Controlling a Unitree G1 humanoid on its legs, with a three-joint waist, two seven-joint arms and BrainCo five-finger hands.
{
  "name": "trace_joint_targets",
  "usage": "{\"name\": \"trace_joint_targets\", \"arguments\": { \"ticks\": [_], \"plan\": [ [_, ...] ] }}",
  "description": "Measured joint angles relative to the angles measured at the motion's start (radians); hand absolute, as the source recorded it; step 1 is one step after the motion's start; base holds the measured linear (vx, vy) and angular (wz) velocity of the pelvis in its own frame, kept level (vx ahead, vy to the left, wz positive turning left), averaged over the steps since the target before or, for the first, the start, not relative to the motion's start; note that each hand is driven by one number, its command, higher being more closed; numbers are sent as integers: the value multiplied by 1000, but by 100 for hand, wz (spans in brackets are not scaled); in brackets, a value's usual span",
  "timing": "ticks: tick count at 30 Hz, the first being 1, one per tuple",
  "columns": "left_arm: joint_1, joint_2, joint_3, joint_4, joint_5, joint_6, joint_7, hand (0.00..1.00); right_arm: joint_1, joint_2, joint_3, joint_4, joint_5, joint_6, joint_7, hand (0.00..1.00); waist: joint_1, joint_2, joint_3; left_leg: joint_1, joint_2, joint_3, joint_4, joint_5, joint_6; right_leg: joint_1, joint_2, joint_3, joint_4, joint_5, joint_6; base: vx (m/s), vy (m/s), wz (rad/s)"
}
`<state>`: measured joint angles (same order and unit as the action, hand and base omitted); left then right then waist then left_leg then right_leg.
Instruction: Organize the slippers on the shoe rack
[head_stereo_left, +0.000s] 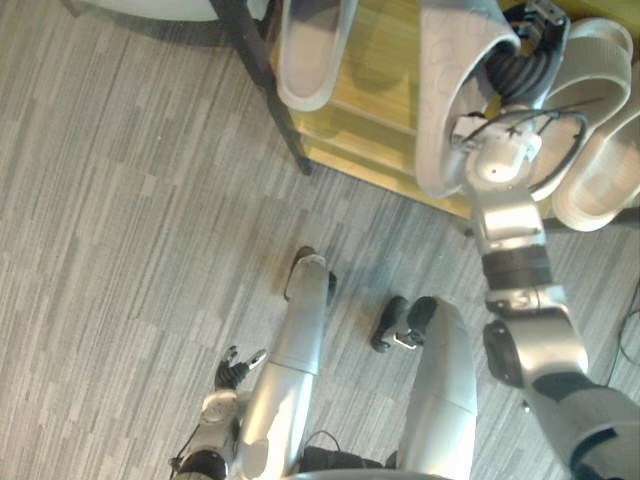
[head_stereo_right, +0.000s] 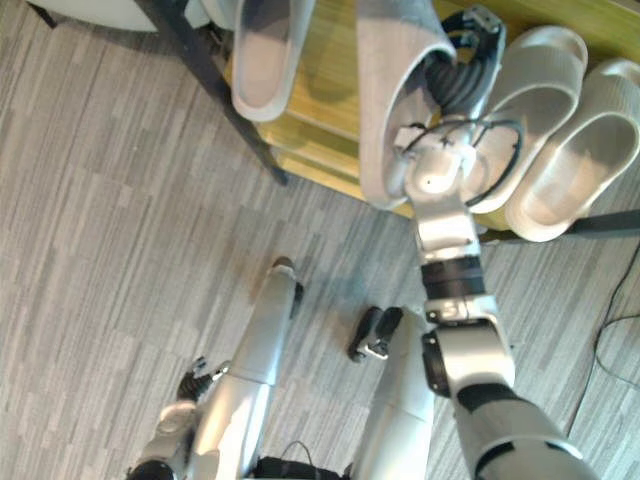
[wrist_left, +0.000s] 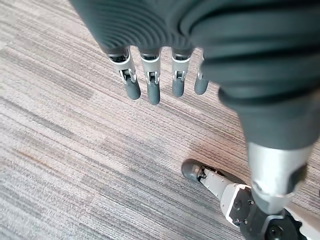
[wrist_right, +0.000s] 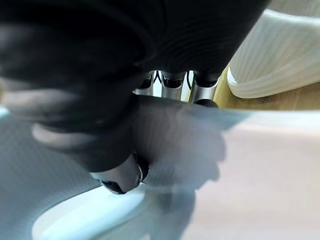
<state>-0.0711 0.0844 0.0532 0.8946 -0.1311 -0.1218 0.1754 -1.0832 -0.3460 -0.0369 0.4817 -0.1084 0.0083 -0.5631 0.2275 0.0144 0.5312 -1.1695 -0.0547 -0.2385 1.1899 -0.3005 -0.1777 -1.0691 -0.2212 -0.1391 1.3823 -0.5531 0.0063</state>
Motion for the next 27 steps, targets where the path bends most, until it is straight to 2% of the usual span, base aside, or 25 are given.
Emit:
{"name": "trace_joint_targets", "arguments": {
  "ticks": [2,6,8,9,13,27],
  "plan": [
    [-5,-4,0,4,0,0,3,0,-34,0,1,54,2,2,0,100,8,3,-12,-6,0,0,0,0,-1,-9,-1,0,6,-2,-3,0,0,0],
    [-15,-25,0,18,-10,0,20,0,-67,-1,1,135,34,11,0,100,24,34,-61,-35,-4,-19,4,6,-11,-30,-1,-17,11,-5,-8,-14,-1,5],
    [-20,-29,0,22,-10,-2,21,0,-79,0,3,176,43,20,3,100,33,37,-73,-35,-6,-21,1,7,-13,-32,-2,-20,13,-6,-11,-12,5,3],
    [-20,-29,0,22,-10,-2,21,0,-79,0,3,176,43,20,3,0,34,36,-74,-35,-6,-21,1,7,-13,-32,-2,-20,13,-7,-12,0,0,0],
    [-23,-29,0,35,-20,-1,22,0,-111,0,9,235,57,21,4,0,36,37,-100,-54,-7,-28,1,9,-18,-49,-2,-26,14,-7,-14,-4,8,1],
    [-66,-30,-2,39,-48,-15,41,0,-136,43,0,293,166,19,1,0,43,37,-101,-79,-9,-41,-1,13,-25,-67,-5,-39,13,-7,-16,-10,35,2]
  ]
}}
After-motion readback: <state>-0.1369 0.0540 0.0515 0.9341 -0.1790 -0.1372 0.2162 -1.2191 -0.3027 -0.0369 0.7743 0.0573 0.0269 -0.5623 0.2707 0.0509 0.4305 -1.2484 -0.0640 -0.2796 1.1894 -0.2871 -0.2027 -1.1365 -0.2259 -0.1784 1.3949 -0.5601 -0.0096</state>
